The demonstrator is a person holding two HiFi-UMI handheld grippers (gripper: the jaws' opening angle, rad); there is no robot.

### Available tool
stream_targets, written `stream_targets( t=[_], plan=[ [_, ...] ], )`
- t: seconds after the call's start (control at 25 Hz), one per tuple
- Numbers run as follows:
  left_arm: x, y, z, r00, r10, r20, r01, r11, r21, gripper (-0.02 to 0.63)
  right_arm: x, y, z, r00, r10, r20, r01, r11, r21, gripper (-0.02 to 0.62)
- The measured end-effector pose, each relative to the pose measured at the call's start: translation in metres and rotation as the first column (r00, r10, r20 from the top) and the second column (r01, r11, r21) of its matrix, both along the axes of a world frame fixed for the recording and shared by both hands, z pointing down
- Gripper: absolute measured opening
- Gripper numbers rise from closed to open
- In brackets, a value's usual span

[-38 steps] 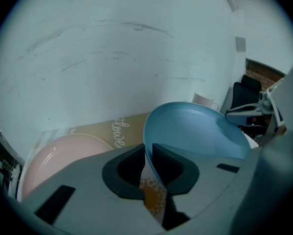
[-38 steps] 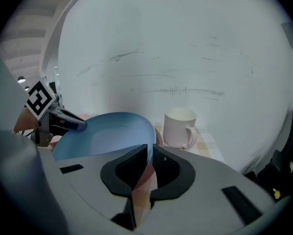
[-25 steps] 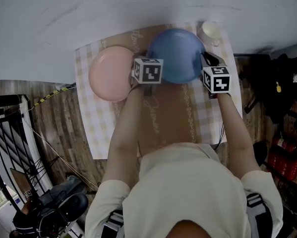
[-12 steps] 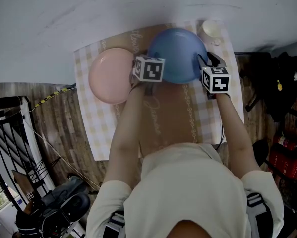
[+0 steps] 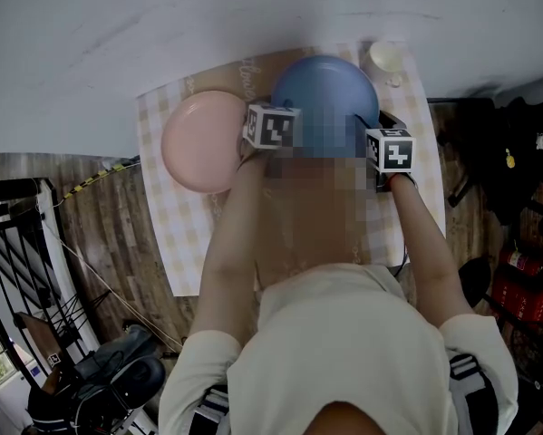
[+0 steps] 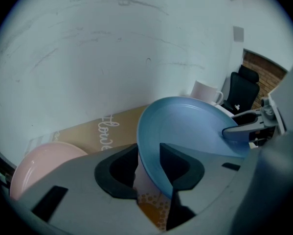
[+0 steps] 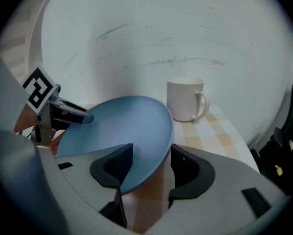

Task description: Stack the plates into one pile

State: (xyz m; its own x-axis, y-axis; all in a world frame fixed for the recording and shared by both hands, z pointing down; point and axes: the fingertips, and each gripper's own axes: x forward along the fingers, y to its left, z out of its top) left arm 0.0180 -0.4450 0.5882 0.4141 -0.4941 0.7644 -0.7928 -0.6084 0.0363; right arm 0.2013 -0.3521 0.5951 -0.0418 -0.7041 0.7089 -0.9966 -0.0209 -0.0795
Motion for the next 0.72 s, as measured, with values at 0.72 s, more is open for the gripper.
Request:
stream_targets(
  t=[0.72],
  plan=[
    [-0.027,0.008,-0.037,0.995,-0.074,-0.065,0.080,0.993,0.082,0.049,0.005,0.003,-0.034,0.990,0.142,0.009,-0.143,0.987,0.078,0.081]
  ],
)
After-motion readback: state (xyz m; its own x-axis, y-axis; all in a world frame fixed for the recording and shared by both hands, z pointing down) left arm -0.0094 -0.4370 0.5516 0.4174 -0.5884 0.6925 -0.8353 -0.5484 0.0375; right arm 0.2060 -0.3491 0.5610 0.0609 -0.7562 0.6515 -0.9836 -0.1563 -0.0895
